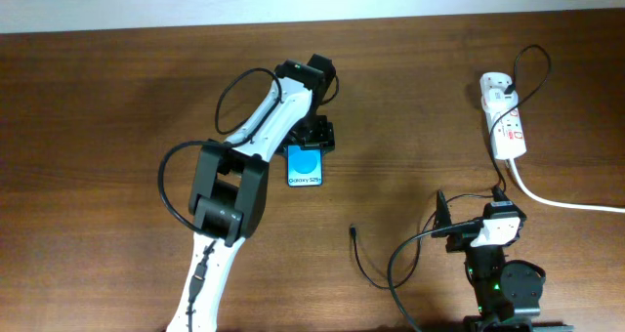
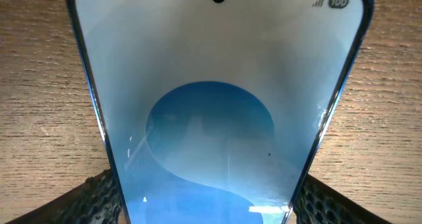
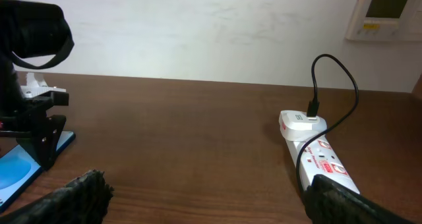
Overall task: Plug charger to phone and switch on socket
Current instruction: 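Close the left gripper on the phone's sides and adjust grip, then lift the phone with the left gripper and tilt it upright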
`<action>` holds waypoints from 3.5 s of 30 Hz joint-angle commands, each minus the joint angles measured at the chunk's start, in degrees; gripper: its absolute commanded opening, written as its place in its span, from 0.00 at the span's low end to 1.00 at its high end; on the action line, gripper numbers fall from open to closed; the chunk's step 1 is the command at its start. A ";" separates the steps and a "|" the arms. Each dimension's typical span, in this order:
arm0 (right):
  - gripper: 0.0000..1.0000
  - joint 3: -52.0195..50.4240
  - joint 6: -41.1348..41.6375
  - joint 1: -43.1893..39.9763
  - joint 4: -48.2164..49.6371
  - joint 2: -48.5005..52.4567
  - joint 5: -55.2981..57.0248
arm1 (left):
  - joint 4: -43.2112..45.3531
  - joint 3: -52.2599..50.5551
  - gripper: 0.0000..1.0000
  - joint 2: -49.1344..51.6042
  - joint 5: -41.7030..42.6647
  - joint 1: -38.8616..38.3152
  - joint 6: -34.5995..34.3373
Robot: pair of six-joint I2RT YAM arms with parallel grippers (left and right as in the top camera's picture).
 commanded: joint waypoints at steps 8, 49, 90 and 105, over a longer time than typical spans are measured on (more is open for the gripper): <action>0.98 -0.31 0.24 0.37 -0.33 -0.44 0.48 | -1.18 2.03 0.99 1.92 -2.27 0.39 0.76; 0.98 -0.31 0.24 0.37 -0.33 -0.42 0.48 | -8.68 12.90 0.79 1.46 -2.21 0.42 0.76; 0.98 -0.31 0.24 0.37 -0.33 -0.42 0.48 | -11.23 14.01 0.79 1.46 18.34 5.77 7.43; 0.98 -0.31 0.24 0.37 -0.33 -0.42 0.48 | -11.43 14.01 0.79 1.46 33.29 11.69 8.72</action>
